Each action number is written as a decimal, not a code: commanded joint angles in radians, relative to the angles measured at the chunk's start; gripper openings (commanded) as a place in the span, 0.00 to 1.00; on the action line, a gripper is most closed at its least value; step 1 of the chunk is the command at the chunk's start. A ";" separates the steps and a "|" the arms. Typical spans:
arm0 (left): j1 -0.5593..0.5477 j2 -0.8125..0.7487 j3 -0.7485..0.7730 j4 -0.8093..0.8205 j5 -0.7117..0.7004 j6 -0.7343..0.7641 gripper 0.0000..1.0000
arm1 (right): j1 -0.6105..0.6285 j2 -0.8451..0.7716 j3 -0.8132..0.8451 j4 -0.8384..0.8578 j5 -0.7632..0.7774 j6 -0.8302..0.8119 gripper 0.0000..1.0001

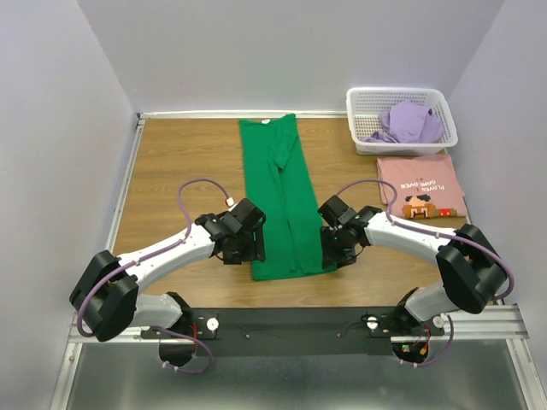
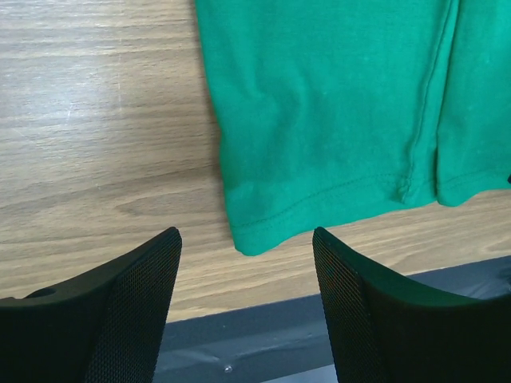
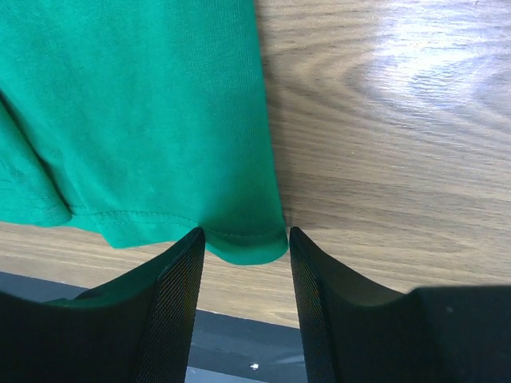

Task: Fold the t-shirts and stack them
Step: Fold the tshirt

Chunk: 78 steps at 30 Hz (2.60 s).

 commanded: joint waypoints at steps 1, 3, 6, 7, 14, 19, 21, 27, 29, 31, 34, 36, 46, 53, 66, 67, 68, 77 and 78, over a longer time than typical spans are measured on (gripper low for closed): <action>-0.005 0.003 -0.008 0.019 0.015 -0.014 0.75 | -0.003 -0.017 0.016 0.018 -0.001 0.020 0.54; -0.005 0.009 -0.014 0.031 0.023 -0.010 0.75 | -0.005 -0.017 0.026 0.012 0.008 0.015 0.55; -0.005 0.017 -0.014 0.036 0.023 -0.005 0.74 | -0.006 -0.011 0.039 0.005 0.016 0.009 0.55; -0.005 0.020 -0.012 0.038 0.024 -0.003 0.74 | -0.011 -0.009 0.042 0.002 0.013 0.008 0.55; -0.005 0.020 -0.012 0.036 0.024 0.000 0.74 | -0.032 -0.029 0.063 -0.024 0.066 0.008 0.54; -0.005 0.022 -0.015 0.039 0.024 0.006 0.74 | -0.052 -0.025 0.043 -0.025 0.065 -0.002 0.54; -0.005 0.023 -0.020 0.042 0.024 0.007 0.74 | -0.052 -0.006 0.037 -0.024 0.056 -0.008 0.53; -0.005 0.038 -0.026 0.050 0.058 0.015 0.72 | -0.052 0.028 -0.013 0.005 0.053 -0.015 0.44; -0.005 0.043 -0.026 0.050 0.059 0.021 0.72 | -0.052 0.043 -0.029 0.021 0.037 -0.021 0.43; -0.005 0.046 -0.026 0.048 0.059 0.023 0.72 | -0.051 0.061 -0.040 0.030 0.011 -0.022 0.43; -0.005 0.051 -0.026 0.045 0.063 0.024 0.72 | -0.052 0.077 -0.044 0.038 -0.007 -0.028 0.40; -0.006 0.051 -0.026 0.041 0.064 0.024 0.72 | -0.051 0.086 -0.046 0.039 -0.012 -0.031 0.36; -0.014 0.086 -0.020 0.022 0.064 0.024 0.59 | -0.052 0.081 -0.047 0.038 -0.027 -0.034 0.10; -0.054 0.152 0.009 -0.027 0.056 0.020 0.57 | -0.052 0.060 -0.047 0.038 -0.035 -0.031 0.01; -0.097 0.265 0.034 -0.051 0.038 -0.014 0.46 | -0.052 0.054 -0.026 0.038 -0.064 -0.057 0.01; -0.097 0.270 0.037 -0.054 0.036 -0.016 0.37 | -0.052 0.046 -0.024 0.036 -0.070 -0.057 0.01; -0.097 0.272 0.038 -0.059 0.036 -0.014 0.31 | -0.052 0.038 -0.023 0.036 -0.085 -0.057 0.01; -0.101 0.175 0.011 -0.087 0.061 -0.020 0.00 | -0.052 -0.020 -0.020 0.013 -0.145 -0.054 0.01; -0.101 0.163 0.011 -0.093 0.064 -0.019 0.00 | -0.051 -0.025 -0.020 0.009 -0.153 -0.052 0.01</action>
